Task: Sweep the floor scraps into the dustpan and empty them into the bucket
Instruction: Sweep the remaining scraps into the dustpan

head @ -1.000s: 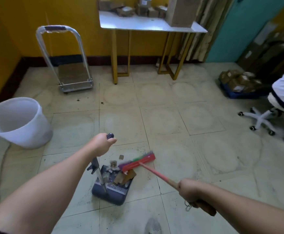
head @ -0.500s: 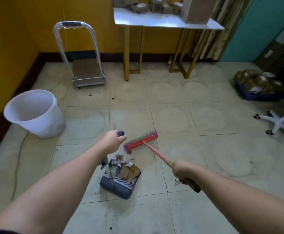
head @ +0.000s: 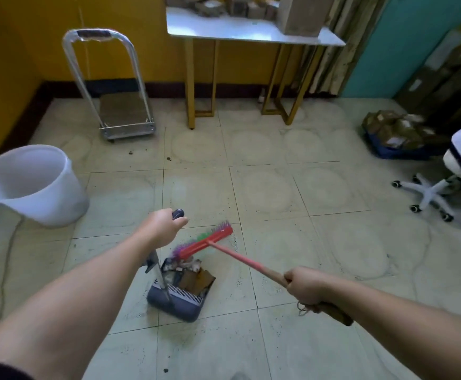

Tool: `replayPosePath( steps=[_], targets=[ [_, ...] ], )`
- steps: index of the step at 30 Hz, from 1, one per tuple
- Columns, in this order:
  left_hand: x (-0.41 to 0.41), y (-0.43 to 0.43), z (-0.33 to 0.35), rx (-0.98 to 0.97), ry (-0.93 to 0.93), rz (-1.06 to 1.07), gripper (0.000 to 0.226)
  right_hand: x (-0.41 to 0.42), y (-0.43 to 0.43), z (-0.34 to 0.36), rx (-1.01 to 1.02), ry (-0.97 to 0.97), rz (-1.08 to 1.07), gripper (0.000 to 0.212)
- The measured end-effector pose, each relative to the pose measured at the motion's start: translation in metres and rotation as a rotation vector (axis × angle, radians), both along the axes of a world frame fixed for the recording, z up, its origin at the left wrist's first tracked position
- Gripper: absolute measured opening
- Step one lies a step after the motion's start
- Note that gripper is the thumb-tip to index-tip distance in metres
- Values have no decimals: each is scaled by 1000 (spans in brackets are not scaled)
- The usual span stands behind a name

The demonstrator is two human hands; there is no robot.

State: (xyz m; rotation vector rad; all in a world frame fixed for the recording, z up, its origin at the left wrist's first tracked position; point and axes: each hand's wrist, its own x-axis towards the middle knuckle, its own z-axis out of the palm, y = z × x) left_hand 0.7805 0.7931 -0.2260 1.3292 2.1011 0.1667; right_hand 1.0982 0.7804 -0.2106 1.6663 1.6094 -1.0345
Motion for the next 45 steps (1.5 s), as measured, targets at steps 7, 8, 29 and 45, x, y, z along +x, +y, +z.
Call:
replayPosePath(
  steps=[7, 8, 29, 45],
  targets=[
    [3, -19, 5, -3, -35, 32, 36, -72, 20, -26, 31, 146, -31, 50],
    [5, -20, 6, -7, -34, 32, 36, -79, 21, -32, 23, 171, -75, 51],
    [-4, -36, 20, -51, -130, 44, 36, -40, -4, -13, 10, 70, -35, 33],
    [-19, -54, 9, 0, 33, 25, 39, -54, -50, -5, -143, -104, 293, 51]
  ],
)
